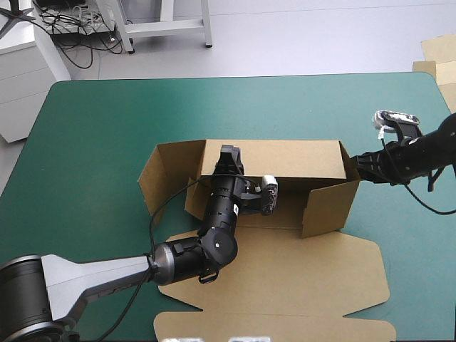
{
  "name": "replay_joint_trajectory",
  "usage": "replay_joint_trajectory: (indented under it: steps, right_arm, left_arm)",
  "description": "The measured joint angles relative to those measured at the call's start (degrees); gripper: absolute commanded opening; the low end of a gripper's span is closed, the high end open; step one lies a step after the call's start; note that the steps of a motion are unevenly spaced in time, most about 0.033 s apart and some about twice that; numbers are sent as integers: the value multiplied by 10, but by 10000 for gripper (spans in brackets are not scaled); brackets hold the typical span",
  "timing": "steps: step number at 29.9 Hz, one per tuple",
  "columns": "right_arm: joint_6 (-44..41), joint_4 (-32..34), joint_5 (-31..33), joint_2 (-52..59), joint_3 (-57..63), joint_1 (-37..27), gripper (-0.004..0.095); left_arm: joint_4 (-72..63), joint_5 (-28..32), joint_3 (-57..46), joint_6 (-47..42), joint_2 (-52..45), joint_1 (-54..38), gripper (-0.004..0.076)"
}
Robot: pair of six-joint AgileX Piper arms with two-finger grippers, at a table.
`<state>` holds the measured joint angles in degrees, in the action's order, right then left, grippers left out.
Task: Fold the box
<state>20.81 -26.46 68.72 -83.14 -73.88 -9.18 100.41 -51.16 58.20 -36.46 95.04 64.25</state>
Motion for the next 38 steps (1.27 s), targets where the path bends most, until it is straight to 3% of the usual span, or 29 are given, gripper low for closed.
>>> replay_joint_trajectory:
  steps: [10,38]
  right_arm:
    - [99,-61,-61,80,96,0,508]
    - [302,-73,-5,86,100,-2,508]
  left_arm:
    - [-1,0,0,0,0,0,-10]
    - [-1,-1,0,-9,0,0,-10]
